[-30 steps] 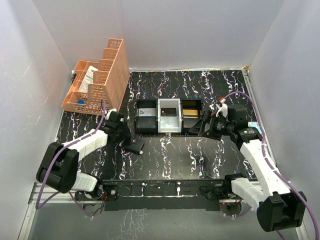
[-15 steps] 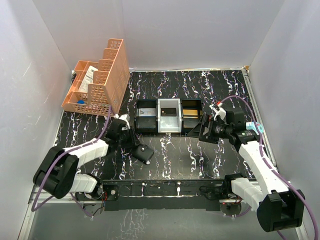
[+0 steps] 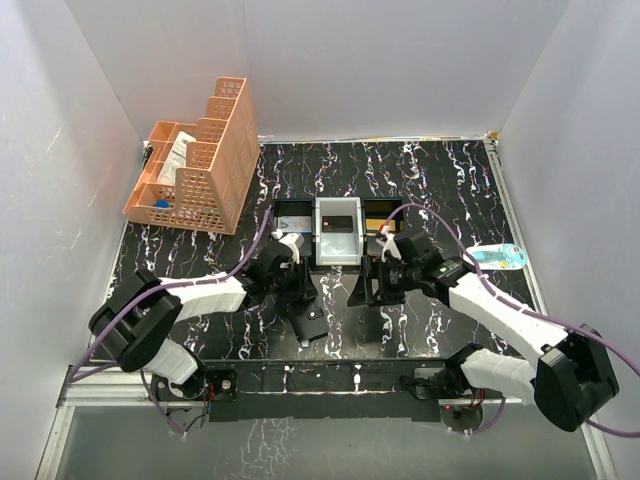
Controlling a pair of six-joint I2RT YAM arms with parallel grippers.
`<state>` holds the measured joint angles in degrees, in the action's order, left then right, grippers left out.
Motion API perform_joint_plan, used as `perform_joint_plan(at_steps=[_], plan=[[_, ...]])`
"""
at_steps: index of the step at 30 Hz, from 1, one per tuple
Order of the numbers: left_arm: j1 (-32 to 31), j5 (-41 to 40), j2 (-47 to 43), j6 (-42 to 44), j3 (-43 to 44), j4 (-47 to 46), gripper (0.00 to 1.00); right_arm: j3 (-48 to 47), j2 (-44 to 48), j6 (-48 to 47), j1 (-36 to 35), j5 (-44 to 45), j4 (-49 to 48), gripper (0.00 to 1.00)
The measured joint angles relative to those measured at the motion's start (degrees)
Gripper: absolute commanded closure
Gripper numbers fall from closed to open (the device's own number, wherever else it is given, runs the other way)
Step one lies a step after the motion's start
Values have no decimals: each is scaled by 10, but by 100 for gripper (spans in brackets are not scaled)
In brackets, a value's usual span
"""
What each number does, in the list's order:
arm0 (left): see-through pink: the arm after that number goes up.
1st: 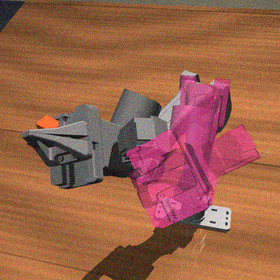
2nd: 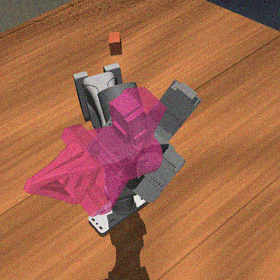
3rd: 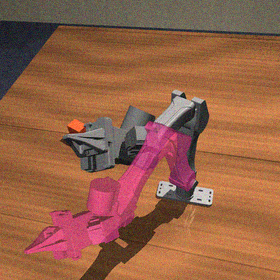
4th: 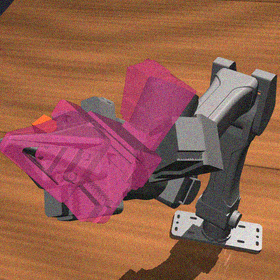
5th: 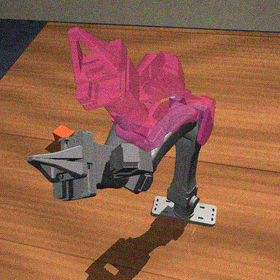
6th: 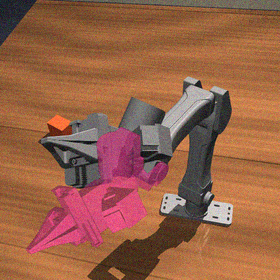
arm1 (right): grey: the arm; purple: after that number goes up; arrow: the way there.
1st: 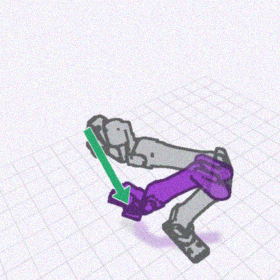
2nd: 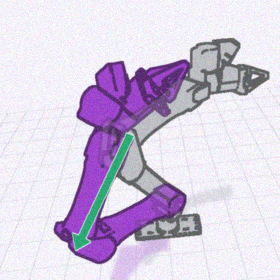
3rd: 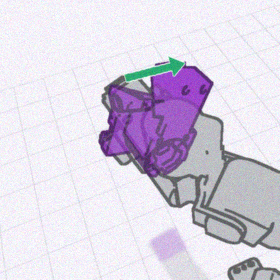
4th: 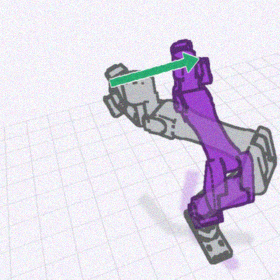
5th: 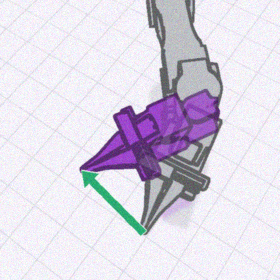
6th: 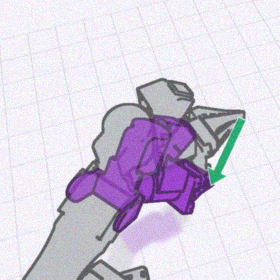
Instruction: Take the credit cards out of the card holder
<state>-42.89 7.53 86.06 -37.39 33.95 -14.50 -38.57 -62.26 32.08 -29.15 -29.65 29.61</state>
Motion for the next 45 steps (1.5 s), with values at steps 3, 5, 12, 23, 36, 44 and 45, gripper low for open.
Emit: perform_joint_plan(at_steps=[3,5,12,23,36,44,45], plan=[[-5,-19,-35,-10,-3,15,53,-1,-23,6,-41,42,0,37],[-5,-47,-82,-19,-8,36,37,-9,-39,11,-62,74,1,38],[-3,-158,-243,-81,-11,150,14,-45,-66,33,-141,157,-8,43],[2,-250,-455,-162,-80,349,1,-117,-135,78,-255,314,1,2],[4,-214,-577,-203,-122,414,12,-106,-190,151,-253,251,-71,24],[4,-192,-600,-223,-133,429,1,-122,-203,159,-297,290,-62,41],[4,-191,-600,-223,-133,430,1,-134,-212,156,-301,298,-55,43]])
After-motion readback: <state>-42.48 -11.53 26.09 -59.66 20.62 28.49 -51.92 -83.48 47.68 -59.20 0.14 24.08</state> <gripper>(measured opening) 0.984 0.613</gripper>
